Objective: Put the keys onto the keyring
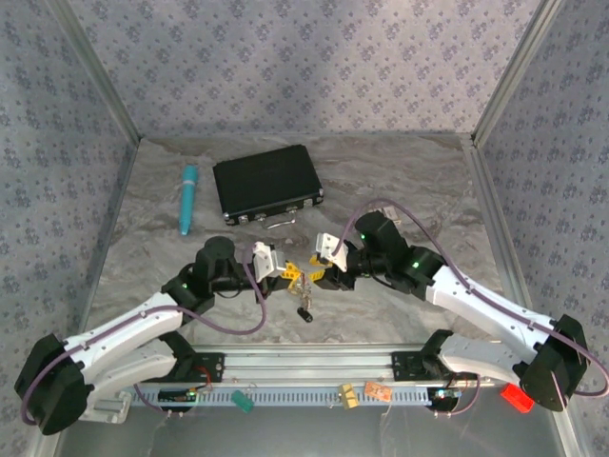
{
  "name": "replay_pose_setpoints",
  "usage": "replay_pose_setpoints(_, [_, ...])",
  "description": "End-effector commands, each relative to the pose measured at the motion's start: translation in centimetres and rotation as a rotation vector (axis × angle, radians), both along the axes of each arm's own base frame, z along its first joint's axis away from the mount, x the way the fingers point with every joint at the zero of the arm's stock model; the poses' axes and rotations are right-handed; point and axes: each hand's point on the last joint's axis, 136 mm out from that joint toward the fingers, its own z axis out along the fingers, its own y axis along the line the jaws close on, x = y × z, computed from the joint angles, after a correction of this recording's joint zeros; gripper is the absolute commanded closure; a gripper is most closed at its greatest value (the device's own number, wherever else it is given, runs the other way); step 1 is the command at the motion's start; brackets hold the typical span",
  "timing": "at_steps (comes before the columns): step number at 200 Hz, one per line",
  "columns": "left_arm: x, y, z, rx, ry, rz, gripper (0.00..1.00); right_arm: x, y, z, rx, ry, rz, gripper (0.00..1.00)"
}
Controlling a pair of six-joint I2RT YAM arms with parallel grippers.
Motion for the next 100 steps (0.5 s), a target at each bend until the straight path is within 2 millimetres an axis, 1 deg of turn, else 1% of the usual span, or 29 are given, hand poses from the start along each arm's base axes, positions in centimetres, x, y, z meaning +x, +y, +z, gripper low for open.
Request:
replay_pose_setpoints(1, [-0.31,-0.25,2.53,-0.083,-0.059,-0.017,1.00,0.00,0.33,0.18,0.021,0.017,0.009,0.65])
replay_pose_setpoints(34, [-0.65,-0.32,2.44,-0.081,-0.056,-0.037,1.00,0.24,0.46,-0.06,0.008,0.016,0.007,0.70])
replay_pose_setpoints(66, [-0.79,-0.33,2.37,-0.083,-0.056,-0.043,1.00,0.23,0.56,-0.12,-0.004,0.018,0.016,0.82])
replay_pose_setpoints(100, [-0.85,-0.39,2.49,-0.086,-0.061,-0.049,1.00,0.07,0.49,-0.34,-0.010,0.029,0.023,0.96])
